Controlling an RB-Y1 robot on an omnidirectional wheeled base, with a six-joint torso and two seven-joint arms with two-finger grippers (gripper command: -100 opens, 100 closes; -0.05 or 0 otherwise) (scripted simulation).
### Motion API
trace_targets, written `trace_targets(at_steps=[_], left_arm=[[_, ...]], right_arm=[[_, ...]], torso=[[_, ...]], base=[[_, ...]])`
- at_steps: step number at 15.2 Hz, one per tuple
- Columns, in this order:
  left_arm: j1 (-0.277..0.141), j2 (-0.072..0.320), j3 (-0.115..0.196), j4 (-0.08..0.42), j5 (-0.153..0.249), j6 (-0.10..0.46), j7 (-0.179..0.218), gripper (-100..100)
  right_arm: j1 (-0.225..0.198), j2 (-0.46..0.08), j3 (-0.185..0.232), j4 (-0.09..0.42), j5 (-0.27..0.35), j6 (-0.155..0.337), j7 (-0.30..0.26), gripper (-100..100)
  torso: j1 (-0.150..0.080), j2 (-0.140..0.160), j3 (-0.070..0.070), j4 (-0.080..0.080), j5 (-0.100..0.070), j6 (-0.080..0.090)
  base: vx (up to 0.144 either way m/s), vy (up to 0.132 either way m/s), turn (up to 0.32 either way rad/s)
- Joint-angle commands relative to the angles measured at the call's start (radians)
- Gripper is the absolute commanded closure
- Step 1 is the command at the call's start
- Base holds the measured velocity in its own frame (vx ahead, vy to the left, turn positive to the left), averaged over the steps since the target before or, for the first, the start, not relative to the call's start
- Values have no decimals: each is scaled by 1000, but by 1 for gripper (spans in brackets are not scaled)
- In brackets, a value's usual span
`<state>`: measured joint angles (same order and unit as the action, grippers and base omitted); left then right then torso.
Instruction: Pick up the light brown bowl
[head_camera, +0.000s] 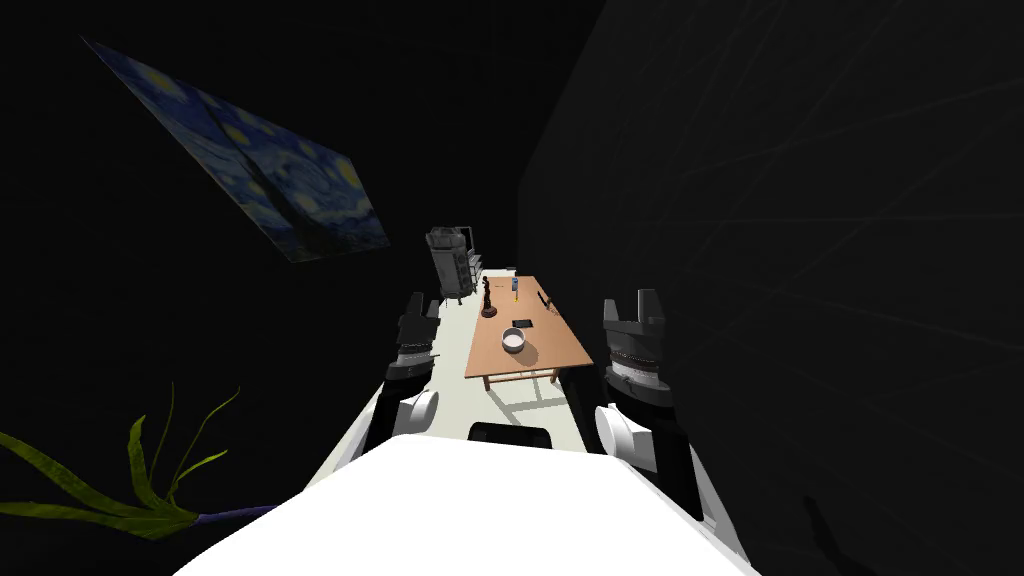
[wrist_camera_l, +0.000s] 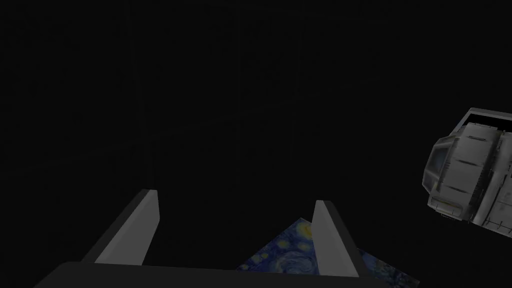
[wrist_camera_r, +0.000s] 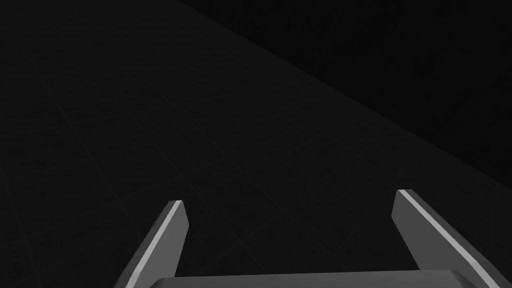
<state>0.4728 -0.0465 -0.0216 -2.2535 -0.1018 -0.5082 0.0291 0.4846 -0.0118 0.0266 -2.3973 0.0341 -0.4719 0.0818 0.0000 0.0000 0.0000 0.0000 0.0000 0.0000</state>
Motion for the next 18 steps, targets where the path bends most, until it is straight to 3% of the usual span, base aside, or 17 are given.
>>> trace_targets(at_steps=[1,7,10,13,18], left_arm=[[-5,41,4,8,1,16,2,-100],[-33,158,26,54,8,110,15,-100],[-44,183,34,71,11,146,20,-100],[-69,227,54,111,17,215,31,-100],[-98,264,77,158,25,317,44,-100]], right_arm=[[0,0,0,0,0,0,0,0],[0,0,0,0,0,0,0,0],[0,0,0,0,0,0,0,0],[0,0,0,0,0,0,0,0],[0,0,0,0,0,0,0,0]], torso=[[0,0,0,0,0,0],[0,0,0,0,0,0],[0,0,0,0,0,0],[0,0,0,0,0,0],[0,-1,0,0,0,0]], base=[[0,-2,-49],[1,-3,-106],[2,-4,-117],[3,-6,-153],[4,-6,-151]])
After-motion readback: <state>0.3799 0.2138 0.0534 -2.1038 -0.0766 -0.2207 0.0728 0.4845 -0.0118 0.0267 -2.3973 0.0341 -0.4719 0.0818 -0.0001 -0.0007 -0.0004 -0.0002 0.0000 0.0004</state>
